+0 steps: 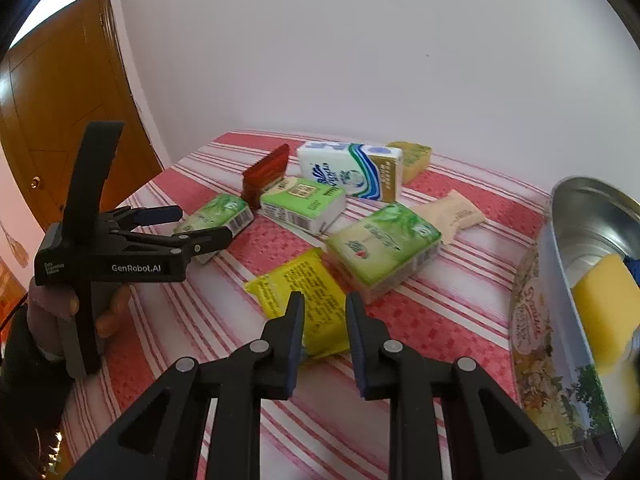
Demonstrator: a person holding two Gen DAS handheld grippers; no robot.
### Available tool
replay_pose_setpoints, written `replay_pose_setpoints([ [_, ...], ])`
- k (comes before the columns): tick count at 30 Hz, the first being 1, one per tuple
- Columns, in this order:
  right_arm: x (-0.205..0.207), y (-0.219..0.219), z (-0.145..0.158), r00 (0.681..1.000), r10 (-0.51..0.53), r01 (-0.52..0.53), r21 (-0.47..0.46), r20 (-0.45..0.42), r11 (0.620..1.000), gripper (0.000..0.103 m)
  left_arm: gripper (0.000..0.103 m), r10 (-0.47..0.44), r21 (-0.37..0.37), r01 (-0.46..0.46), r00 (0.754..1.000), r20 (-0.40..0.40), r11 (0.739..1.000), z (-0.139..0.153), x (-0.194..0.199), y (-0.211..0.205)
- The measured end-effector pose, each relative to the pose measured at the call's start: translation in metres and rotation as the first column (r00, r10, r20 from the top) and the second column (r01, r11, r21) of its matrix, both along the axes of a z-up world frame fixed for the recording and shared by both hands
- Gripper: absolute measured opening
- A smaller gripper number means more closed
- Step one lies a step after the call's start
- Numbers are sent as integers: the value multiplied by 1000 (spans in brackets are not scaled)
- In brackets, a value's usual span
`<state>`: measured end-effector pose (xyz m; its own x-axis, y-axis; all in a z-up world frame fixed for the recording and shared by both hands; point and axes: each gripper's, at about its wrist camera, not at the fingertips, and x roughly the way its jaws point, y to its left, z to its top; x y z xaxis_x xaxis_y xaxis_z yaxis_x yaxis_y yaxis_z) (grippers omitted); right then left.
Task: Organize objects
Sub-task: 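Grasp the yellow snack packet with the right tool while the left tool grasps a green tissue pack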
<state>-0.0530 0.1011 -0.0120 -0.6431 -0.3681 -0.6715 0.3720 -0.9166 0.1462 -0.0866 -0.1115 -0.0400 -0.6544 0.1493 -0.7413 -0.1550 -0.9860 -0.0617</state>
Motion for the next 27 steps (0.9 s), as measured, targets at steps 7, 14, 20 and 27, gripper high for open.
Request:
replay_pose_setpoints([
  [7, 0, -15, -17, 999, 35, -36, 90, 18, 995, 28, 100, 35, -51, -30, 994, 100, 998, -13, -21, 8],
  [14, -7, 2, -19, 999, 15, -18, 64, 38, 998, 61, 52, -10, -21, 11, 998, 58, 1000, -4, -15, 12],
  [20, -14, -3, -24, 996, 52, -56, 44, 79, 997, 63, 52, -15, -7, 16, 998, 57, 1000, -2, -12, 15],
  [27, -17, -26, -25, 983, 162, -167, 46, 89, 985, 67, 52, -4, 34, 2, 998, 67, 999, -3, -10, 2],
])
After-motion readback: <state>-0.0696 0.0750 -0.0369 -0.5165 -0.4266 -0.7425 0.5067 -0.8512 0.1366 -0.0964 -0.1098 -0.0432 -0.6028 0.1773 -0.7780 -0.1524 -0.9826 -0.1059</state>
